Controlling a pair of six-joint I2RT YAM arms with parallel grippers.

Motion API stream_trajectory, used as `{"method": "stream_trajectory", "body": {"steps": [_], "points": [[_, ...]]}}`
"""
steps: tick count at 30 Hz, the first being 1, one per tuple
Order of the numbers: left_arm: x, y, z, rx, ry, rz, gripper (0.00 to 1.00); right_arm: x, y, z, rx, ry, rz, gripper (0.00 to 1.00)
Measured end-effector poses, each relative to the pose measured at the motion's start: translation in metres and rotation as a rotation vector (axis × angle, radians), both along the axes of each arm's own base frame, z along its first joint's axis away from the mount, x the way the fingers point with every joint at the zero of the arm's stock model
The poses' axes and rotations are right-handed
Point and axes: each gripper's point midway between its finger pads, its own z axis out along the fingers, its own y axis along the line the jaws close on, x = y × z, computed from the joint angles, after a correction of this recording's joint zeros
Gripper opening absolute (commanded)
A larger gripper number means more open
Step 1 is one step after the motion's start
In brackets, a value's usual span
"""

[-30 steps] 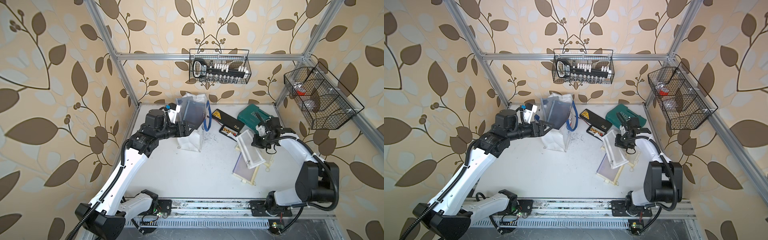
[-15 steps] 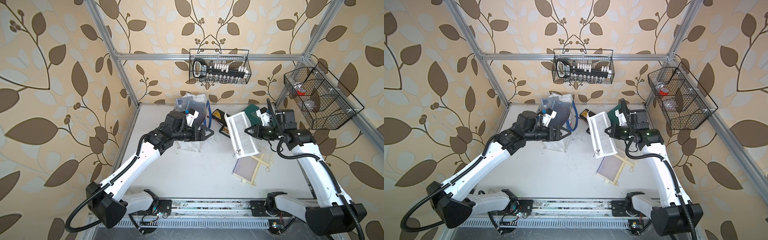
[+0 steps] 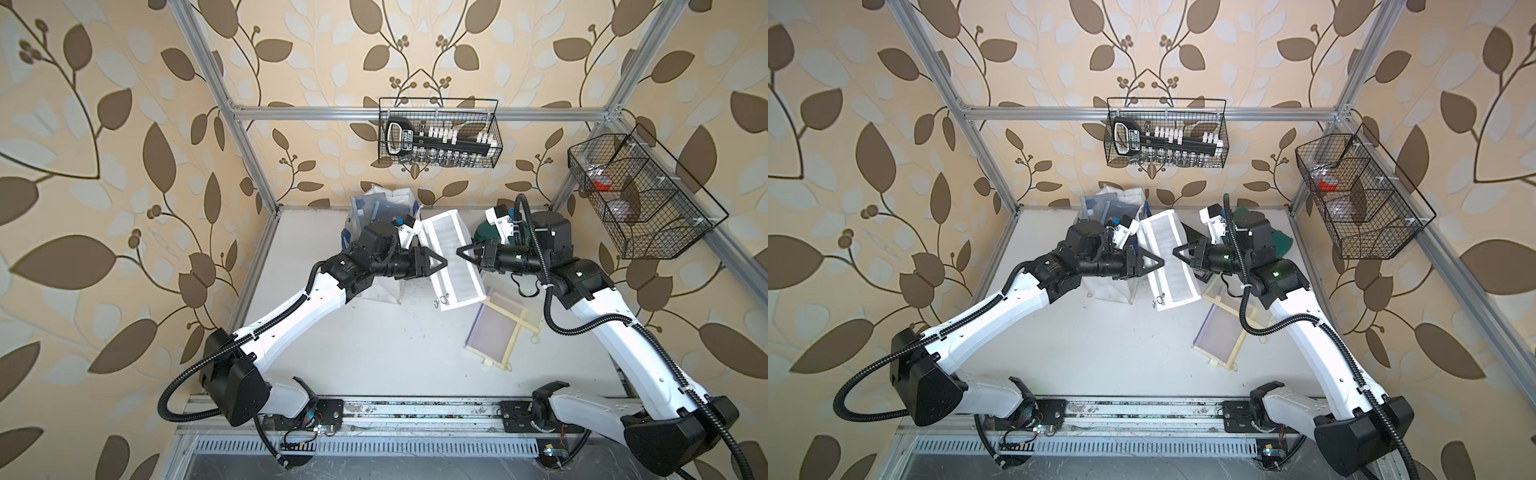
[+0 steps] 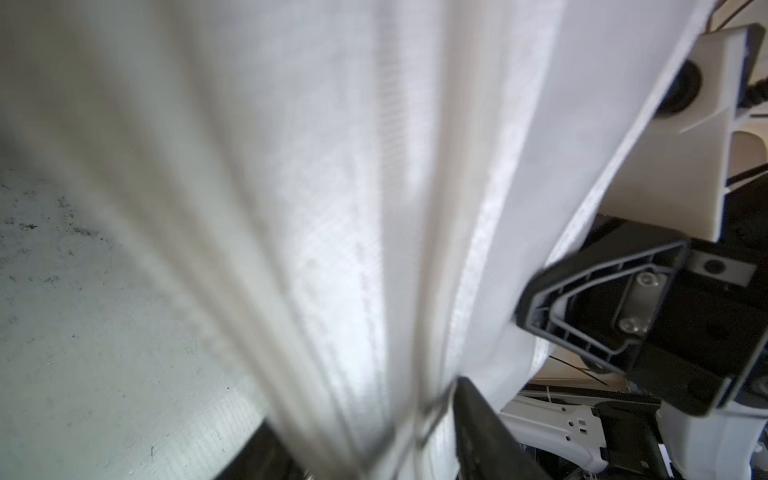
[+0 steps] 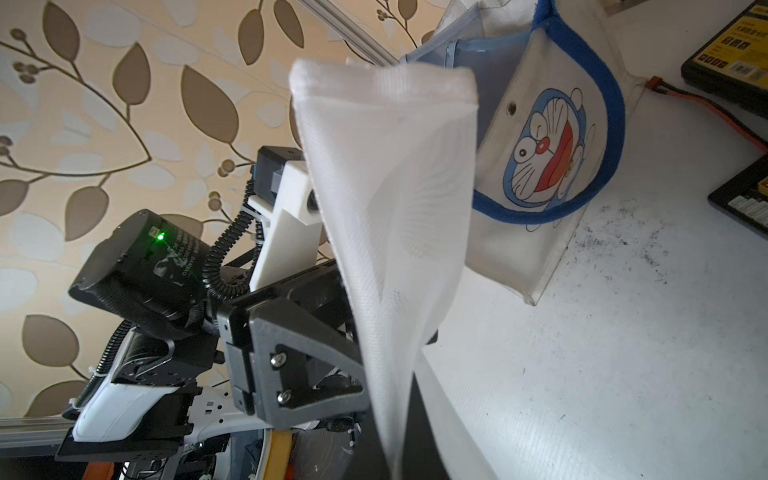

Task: Put the pencil pouch into the canvas bag
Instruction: Pick up the pencil pouch.

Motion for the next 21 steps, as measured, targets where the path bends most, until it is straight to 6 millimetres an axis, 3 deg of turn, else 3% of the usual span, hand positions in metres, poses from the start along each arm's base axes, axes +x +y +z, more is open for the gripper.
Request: {"method": "stream_trajectory", "body": {"steps": [2,5,11,17,21], "points": [[0.001,0.001,0.002,-0.001,-0.013,0.006,0.0,0.001,0.001,0.0,0.005,0.0,-0.006,0.07],[0.0,0.004,0.005,0.004,-0.023,0.017,0.0,0.003,0.0,0.0,0.006,-0.001,-0.012,0.33],[-0.001,0.022,0.009,0.091,-0.071,0.054,0.0,0.004,-0.006,-0.008,-0.084,0.003,-0.03,0.65],[0.027,0.072,0.057,0.201,-0.211,0.168,0.0,0.01,-0.031,-0.01,-0.263,-0.011,-0.087,0.77],[0.046,0.114,0.095,0.276,-0.344,0.268,0.0,0.014,-0.065,-0.035,-0.41,0.033,-0.15,0.79]]}}
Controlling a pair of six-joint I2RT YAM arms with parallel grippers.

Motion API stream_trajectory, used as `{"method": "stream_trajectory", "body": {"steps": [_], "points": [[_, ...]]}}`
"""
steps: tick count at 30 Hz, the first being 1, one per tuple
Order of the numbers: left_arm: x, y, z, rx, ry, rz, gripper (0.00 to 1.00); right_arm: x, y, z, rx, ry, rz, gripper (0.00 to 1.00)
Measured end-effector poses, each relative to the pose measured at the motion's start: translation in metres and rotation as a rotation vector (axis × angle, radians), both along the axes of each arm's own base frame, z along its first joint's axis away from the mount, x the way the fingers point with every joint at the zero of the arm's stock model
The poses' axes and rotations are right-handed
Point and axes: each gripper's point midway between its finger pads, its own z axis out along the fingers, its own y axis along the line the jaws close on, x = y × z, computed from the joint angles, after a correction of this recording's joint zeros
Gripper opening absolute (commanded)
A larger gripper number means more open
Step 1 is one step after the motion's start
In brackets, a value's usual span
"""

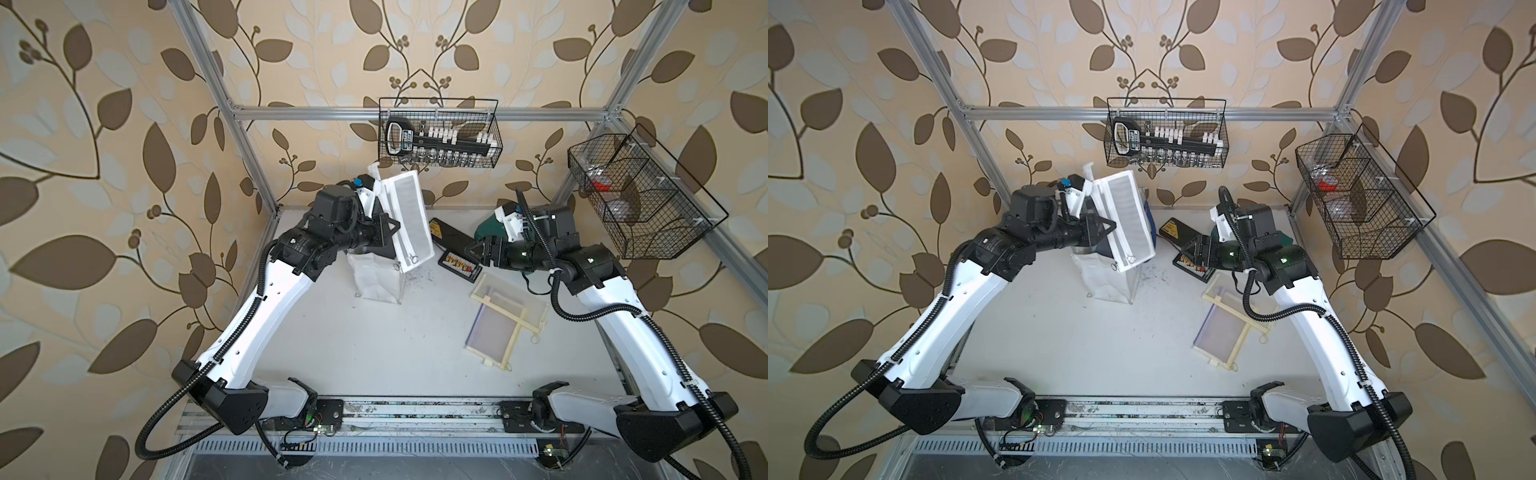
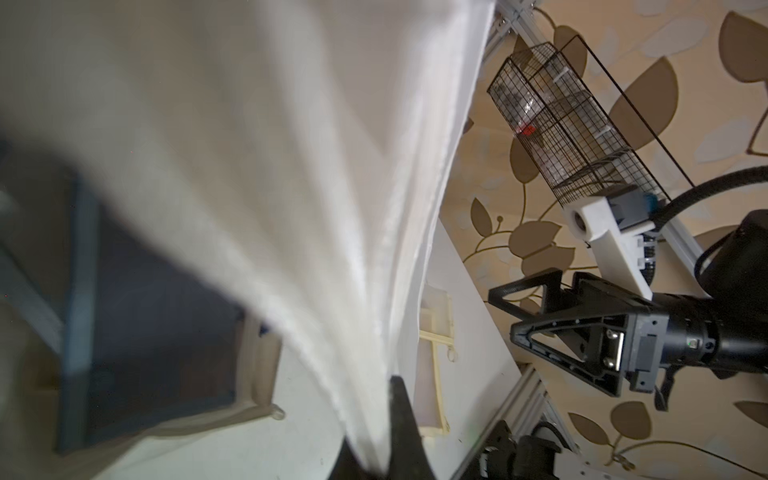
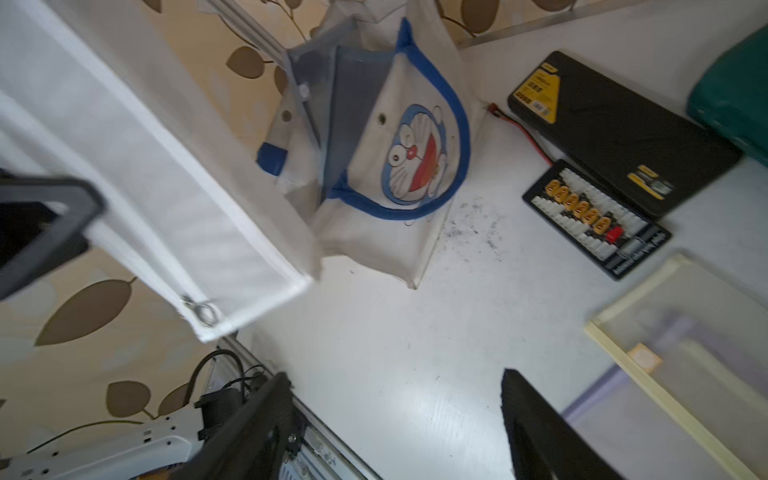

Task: Put the pencil pouch into the canvas bag
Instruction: Pick up the pencil pouch, then place the pencil pouch in the canvas bag.

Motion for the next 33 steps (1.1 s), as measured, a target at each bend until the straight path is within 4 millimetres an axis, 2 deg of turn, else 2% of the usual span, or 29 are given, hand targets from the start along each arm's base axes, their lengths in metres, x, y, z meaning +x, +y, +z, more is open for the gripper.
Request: {"method": "stream_trajectory", "body": {"steps": [3,5,11,13,16,20,25,33], "points": [[0.013,0.02,0.011,0.069,-0.08,0.037,0.0,0.001,-0.021,-0.02,-0.106,0.038,-0.034,0.8],[0.023,0.028,0.006,0.119,-0.107,0.042,0.0,0.0,-0.03,-0.033,-0.165,0.055,-0.04,0.81],[0.065,0.035,-0.024,0.25,-0.123,0.02,0.0,-0.011,-0.049,-0.084,-0.31,0.153,-0.041,0.81],[0.082,0.035,-0.034,0.281,-0.124,0.012,0.0,-0.013,-0.054,-0.095,-0.348,0.176,-0.042,0.81],[0.096,0.035,-0.051,0.319,-0.115,-0.002,0.0,-0.014,-0.061,-0.104,-0.396,0.187,-0.042,0.81],[0.105,0.034,-0.068,0.345,-0.098,-0.03,0.0,-0.019,-0.07,-0.119,-0.451,0.213,-0.042,0.81],[0.101,0.026,-0.088,0.326,-0.071,-0.097,0.0,-0.026,-0.081,-0.141,-0.489,0.265,-0.044,0.81],[0.105,0.02,-0.121,0.285,0.006,-0.163,0.0,-0.015,-0.091,-0.172,-0.547,0.326,-0.035,0.81]]}}
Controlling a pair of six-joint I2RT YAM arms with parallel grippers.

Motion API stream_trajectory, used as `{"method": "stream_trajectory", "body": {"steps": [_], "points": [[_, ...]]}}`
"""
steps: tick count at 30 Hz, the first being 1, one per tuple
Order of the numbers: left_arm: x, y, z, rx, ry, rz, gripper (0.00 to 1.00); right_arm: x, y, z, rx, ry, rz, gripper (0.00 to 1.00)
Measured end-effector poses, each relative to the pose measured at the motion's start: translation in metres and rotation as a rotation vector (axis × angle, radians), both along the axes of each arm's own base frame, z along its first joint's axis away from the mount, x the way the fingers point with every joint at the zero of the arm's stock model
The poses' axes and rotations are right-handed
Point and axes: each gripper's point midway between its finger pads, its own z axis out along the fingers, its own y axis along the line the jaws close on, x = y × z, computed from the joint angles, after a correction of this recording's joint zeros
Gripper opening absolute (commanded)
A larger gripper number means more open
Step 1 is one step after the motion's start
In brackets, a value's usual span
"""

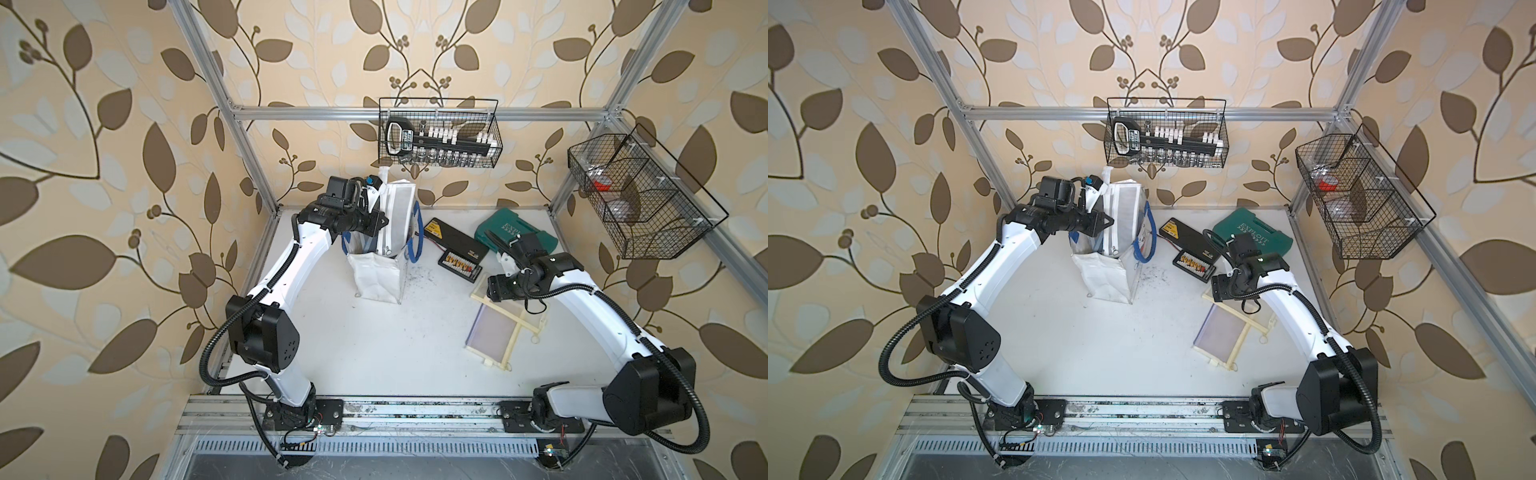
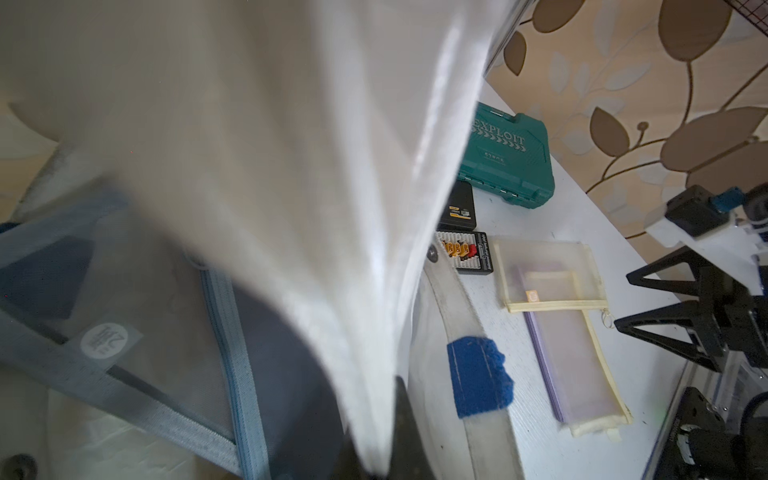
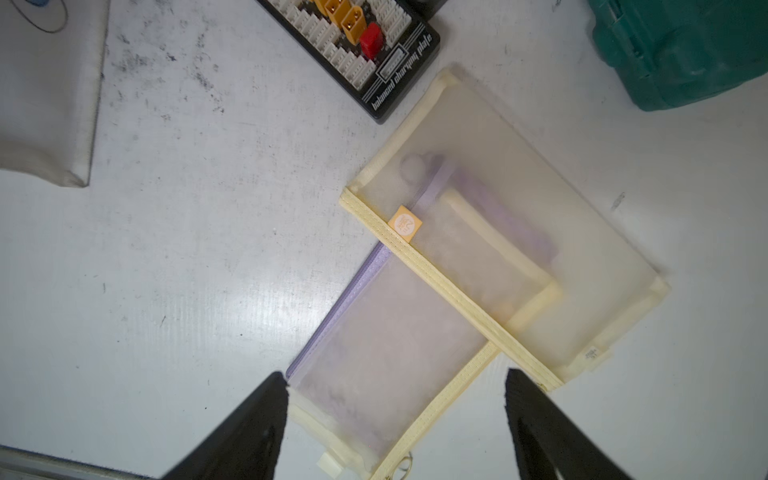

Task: Put the pencil pouch into the canvas bag
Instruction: Place the pencil pouch in the canvas bag, then adjust the pencil pouch in the canvas bag.

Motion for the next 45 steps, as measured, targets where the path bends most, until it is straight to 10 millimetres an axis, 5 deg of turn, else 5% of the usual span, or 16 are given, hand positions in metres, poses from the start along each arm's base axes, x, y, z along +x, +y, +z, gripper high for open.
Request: {"method": "stream_trajectory", "body": {"steps": [4,7,12,17,23,33,39,45], "points": [[0.003,0.001,-0.014,0.003,0.033,0.001,0.0,0.001,-0.01,-0.025,-0.022,0.056,-0.013,0.81],[0.005,0.005,-0.016,0.009,0.038,0.013,0.13,0.0,-0.016,-0.04,-0.029,0.096,-0.028,0.8],[0.007,0.012,-0.021,0.041,0.047,0.056,0.6,0.007,-0.018,-0.054,-0.032,0.121,-0.031,0.79],[0.011,0.022,-0.023,0.074,0.058,0.121,0.83,0.01,-0.018,-0.068,-0.034,0.151,-0.027,0.78],[0.012,0.042,-0.019,0.116,0.071,0.244,0.85,0.014,-0.017,-0.074,-0.029,0.156,-0.022,0.76],[0.01,0.058,0.021,0.07,-0.012,0.376,0.8,0.017,-0.017,-0.095,-0.024,0.2,-0.017,0.69],[0.036,0.051,0.006,0.037,0.012,0.404,0.73,0.019,-0.025,-0.101,-0.01,0.214,-0.043,0.57],[0.066,0.032,-0.034,0.05,0.069,0.411,0.66,0.02,-0.029,-0.108,0.007,0.231,-0.059,0.36]]}}
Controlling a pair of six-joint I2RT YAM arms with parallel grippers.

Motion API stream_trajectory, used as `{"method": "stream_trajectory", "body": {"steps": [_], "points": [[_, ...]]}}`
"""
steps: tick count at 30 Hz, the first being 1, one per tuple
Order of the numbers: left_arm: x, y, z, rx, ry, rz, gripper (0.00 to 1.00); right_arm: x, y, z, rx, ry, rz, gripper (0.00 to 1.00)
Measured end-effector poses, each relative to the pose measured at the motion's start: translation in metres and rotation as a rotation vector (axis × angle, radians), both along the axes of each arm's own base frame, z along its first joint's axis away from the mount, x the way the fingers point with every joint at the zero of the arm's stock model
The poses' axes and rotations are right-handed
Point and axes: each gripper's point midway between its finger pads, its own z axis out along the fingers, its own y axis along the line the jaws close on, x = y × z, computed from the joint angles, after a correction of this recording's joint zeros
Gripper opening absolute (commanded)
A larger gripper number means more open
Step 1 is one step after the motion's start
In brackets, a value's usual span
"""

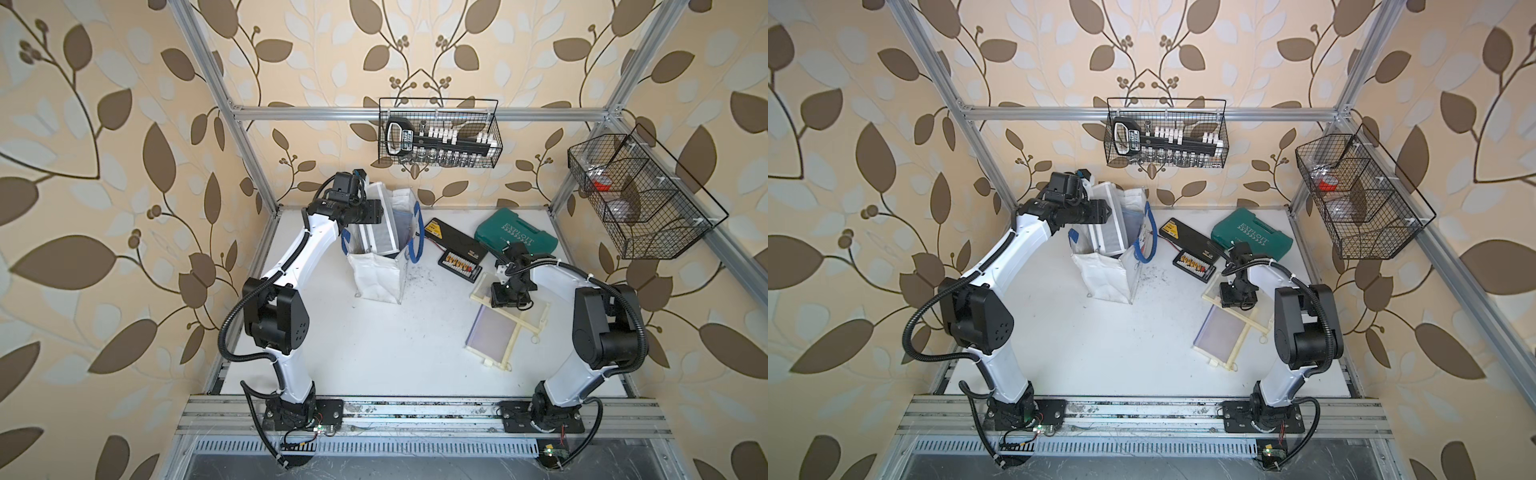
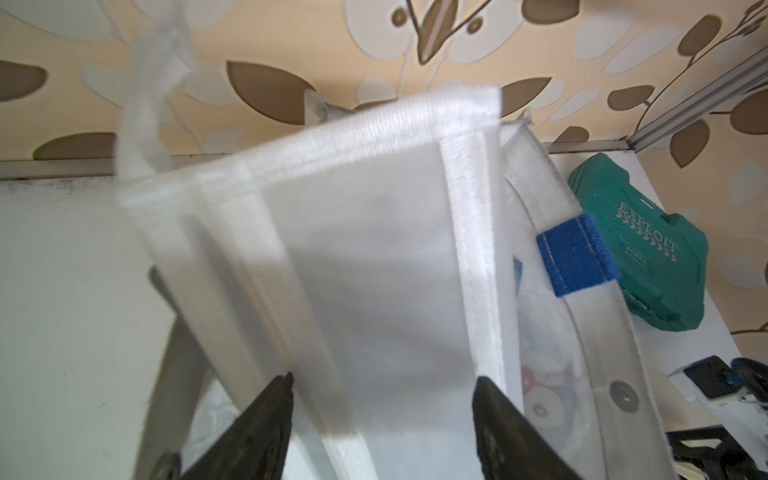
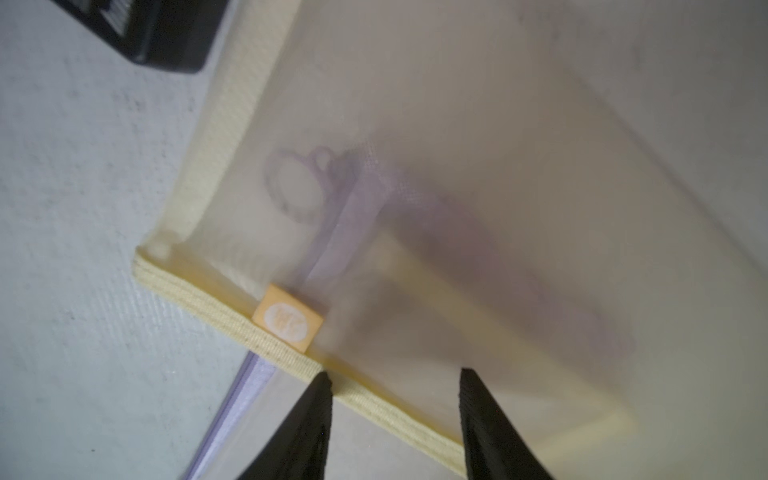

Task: Put the pencil pouch into the canvas bag
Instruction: Adjust the pencil pouch in the canvas bag.

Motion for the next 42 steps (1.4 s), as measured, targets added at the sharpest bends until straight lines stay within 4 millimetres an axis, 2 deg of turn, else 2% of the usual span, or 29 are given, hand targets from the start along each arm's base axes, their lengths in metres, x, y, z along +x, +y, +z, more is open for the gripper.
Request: {"method": "stream_trajectory", "body": {"steps": [4,10,14,20,26,32,34,37,40,42], "points": [[0.0,-0.016,-0.026,0.019,0.044,-0.016,0.61,0.0,0.0,-0.005,0.012,0.011,-0.005,0.25],[-0.016,-0.029,-0.06,0.043,0.111,-0.049,0.58,0.0,-0.001,-0.008,0.023,0.022,-0.013,0.11],[-0.022,-0.034,-0.068,0.058,0.128,-0.063,0.58,0.004,0.0,-0.008,0.033,0.018,-0.015,0.01],[-0.029,-0.031,-0.073,0.088,0.153,-0.071,0.59,0.008,0.003,-0.006,0.049,0.003,-0.012,0.0],[-0.046,-0.025,-0.059,0.118,0.167,-0.1,0.77,0.012,0.005,0.005,0.06,-0.035,-0.01,0.0],[-0.059,-0.025,-0.018,0.087,0.122,-0.117,0.86,0.015,0.006,0.03,0.069,-0.107,-0.006,0.0],[-0.067,-0.025,-0.002,0.063,0.101,-0.124,0.88,0.015,0.005,0.037,0.064,-0.127,-0.003,0.21],[-0.08,-0.026,0.022,0.01,0.062,-0.135,0.89,0.015,0.004,0.04,0.037,-0.132,0.007,0.41],[-0.098,-0.025,0.037,-0.041,0.041,-0.139,0.9,0.014,0.012,0.039,0.002,-0.128,0.039,0.67],[-0.107,-0.026,0.042,-0.074,0.04,-0.142,0.9,0.015,0.023,0.038,-0.028,-0.128,0.079,0.76]]}}
